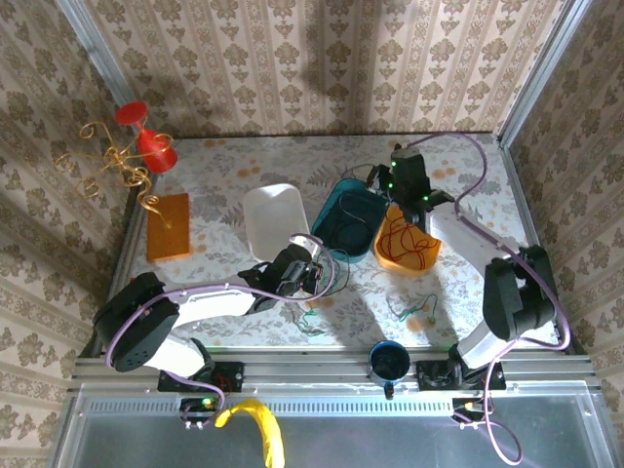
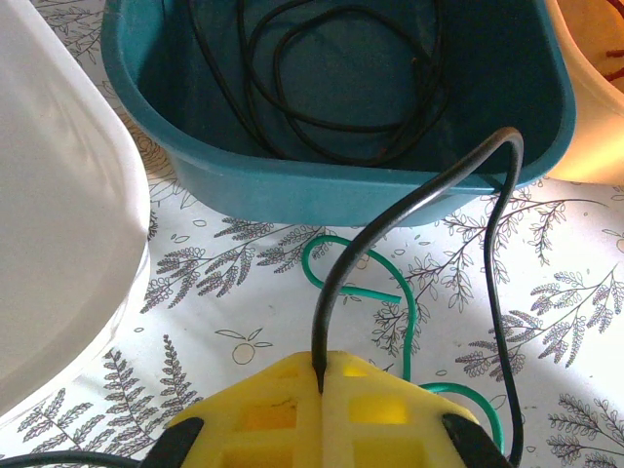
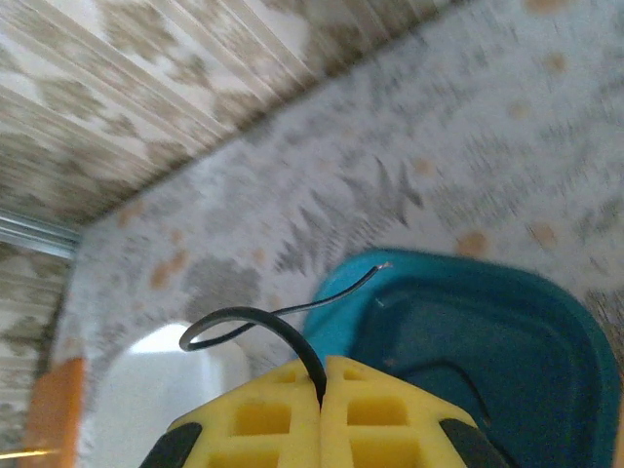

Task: Untangle the cables

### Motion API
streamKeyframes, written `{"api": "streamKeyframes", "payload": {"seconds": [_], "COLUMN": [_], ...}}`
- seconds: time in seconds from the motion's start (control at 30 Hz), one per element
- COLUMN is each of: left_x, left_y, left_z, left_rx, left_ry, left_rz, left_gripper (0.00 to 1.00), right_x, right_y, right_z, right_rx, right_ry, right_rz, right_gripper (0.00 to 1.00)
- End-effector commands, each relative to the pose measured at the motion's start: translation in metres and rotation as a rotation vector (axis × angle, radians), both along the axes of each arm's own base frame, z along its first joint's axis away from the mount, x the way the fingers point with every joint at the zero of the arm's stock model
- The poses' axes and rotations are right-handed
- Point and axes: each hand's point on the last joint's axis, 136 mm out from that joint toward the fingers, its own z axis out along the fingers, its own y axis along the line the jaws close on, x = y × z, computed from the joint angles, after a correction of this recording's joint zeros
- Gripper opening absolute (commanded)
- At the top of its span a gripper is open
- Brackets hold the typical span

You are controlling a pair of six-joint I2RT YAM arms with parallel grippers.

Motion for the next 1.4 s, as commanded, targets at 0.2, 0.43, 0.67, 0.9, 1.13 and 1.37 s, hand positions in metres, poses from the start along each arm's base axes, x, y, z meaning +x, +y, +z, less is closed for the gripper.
{"api": "streamKeyframes", "payload": {"seconds": [0.2,0.43,0.67,0.9,1.13,1.37], "left_x": [0.001,0.004,0.005,0.001,-0.015,-0.026], "left_y": [-0.001,0.000,-0.007,-0.010,-0.014,-0.022], "left_z": [0.017,0.046,0.091,0.143,0.164,0.172], "left_rx": [-0.052,-0.088,-0.129,-0.208,-0.302,-0.352], "left_ry": [-0.019,-0.069,-0.137,-0.194,-0.182,-0.212], "left_rz": [0.009,0.019,-0.017,-0.050,-0.119,-0.190], "left_gripper": [0.00,0.00,0.00,0.00,0.00,0.00], "right_x": [-0.009,-0.023,-0.056,-0.101,-0.143,-0.177], "right_y": [0.003,-0.019,-0.049,-0.075,0.002,0.035], "right_z": [-0.061,-0.031,0.006,0.027,0.048,0.007], "right_rx": [-0.070,-0.159,-0.198,-0.249,-0.038,0.087], "right_ry": [0.241,0.184,0.076,0.004,-0.124,0.051], "right_rz": [0.028,-0.011,-0.087,-0.119,0.353,0.559], "right_gripper": [0.42,0.53,0.54,0.54,0.52,0.54]}}
